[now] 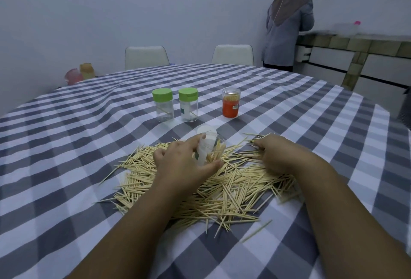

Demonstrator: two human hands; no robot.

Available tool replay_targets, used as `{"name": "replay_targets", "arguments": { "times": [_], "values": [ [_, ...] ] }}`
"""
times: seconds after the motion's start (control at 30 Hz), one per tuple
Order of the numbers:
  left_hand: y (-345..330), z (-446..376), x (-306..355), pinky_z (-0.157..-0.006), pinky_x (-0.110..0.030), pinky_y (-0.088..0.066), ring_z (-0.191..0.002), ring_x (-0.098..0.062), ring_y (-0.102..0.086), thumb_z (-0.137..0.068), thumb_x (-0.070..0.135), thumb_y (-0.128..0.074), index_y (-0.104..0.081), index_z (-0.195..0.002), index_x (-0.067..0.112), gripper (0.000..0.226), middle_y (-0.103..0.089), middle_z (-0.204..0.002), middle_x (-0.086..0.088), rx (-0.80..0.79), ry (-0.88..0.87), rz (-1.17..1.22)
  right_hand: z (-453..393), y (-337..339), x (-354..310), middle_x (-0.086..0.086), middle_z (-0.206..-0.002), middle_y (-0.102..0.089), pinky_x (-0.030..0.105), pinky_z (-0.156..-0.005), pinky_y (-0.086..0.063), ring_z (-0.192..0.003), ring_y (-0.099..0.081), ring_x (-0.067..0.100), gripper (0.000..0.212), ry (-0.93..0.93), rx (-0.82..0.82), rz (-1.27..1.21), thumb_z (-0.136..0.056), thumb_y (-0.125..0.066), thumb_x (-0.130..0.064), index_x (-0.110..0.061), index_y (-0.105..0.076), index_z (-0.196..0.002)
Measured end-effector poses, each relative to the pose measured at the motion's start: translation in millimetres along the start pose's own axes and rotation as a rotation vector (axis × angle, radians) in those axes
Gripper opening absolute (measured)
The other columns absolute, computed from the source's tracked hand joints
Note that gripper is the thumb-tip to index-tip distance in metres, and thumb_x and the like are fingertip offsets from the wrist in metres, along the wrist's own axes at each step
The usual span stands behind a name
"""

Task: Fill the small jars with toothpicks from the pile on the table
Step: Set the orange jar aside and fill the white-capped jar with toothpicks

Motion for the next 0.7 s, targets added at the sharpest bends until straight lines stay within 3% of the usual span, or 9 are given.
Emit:
{"name": "replay_targets", "arguments": {
  "times": [0.13,0.27,0.47,0.6,0.7],
  "values": [
    [-0.4,0.6,-1.7,-0.099,-0.033,-0.015,-0.13,-0.012,-0.031,-0.076,0.065,-0.06,-0.033,-0.143,0.04,0.076,-0.048,-0.134,0.004,0.001,0.004,0.005,-8.4,-4.0,-1.6,0.009,-0.111,-0.064,0.027,-0.08,-0.049,-0.098,-0.059,0.025,0.031,-0.039,0.045,0.06,-0.09,-0.047,-0.006,-0.013,-0.065,-0.115],
    [-1.5,0.0,-4.0,-0.099,-0.034,-0.015,-0.129,-0.012,-0.032,-0.075,0.067,-0.059,-0.034,-0.142,0.041,0.076,-0.049,-0.134,0.004,0.004,0.007,-0.003,-11.6,-5.6,-2.3,0.009,-0.12,-0.061,0.031,-0.09,-0.05,-0.106,-0.06,0.025,0.033,-0.109,0.037,0.081,-0.09,-0.051,-0.006,-0.013,-0.062,-0.12],
    [-2.3,-0.9,-5.2,-0.096,-0.032,-0.013,-0.129,-0.012,-0.032,-0.074,0.068,-0.059,-0.034,-0.141,0.042,0.076,-0.049,-0.134,0.005,0.014,0.007,0.005,-11.4,-1.3,-9.4,0.007,-0.091,-0.059,0.027,-0.068,-0.042,-0.081,-0.054,0.024,0.031,-0.105,0.159,0.065,-0.086,-0.05,-0.001,-0.012,-0.065,-0.11],
    [-1.0,-0.4,-3.0,-0.091,-0.03,-0.012,-0.129,-0.01,-0.031,-0.075,0.066,-0.06,-0.034,-0.142,0.042,0.075,-0.048,-0.132,0.007,0.014,-0.004,0.014,-6.3,9.5,-18.5,0.004,-0.09,-0.061,0.028,-0.064,-0.038,-0.082,-0.054,0.023,0.02,-0.035,0.284,-0.052,-0.091,-0.049,-0.008,-0.016,-0.062,-0.104],
    [-1.2,-0.2,-2.3,-0.093,-0.03,-0.013,-0.129,-0.01,-0.03,-0.076,0.065,-0.06,-0.033,-0.142,0.041,0.075,-0.047,-0.133,0.007,0.009,-0.006,0.01,-0.6,19.1,-23.6,0.003,-0.096,-0.066,0.032,-0.07,-0.044,-0.087,-0.058,0.022,0.02,0.013,0.362,-0.29,-0.097,-0.048,-0.019,-0.02,-0.064,-0.109]
  ]
}}
Point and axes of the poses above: each hand's wrist, its own z-axis away from the middle knuckle, its own y-axis out of the back of the hand, x = y × z, the point moved 9 cm from there along -z, towards the middle knuckle
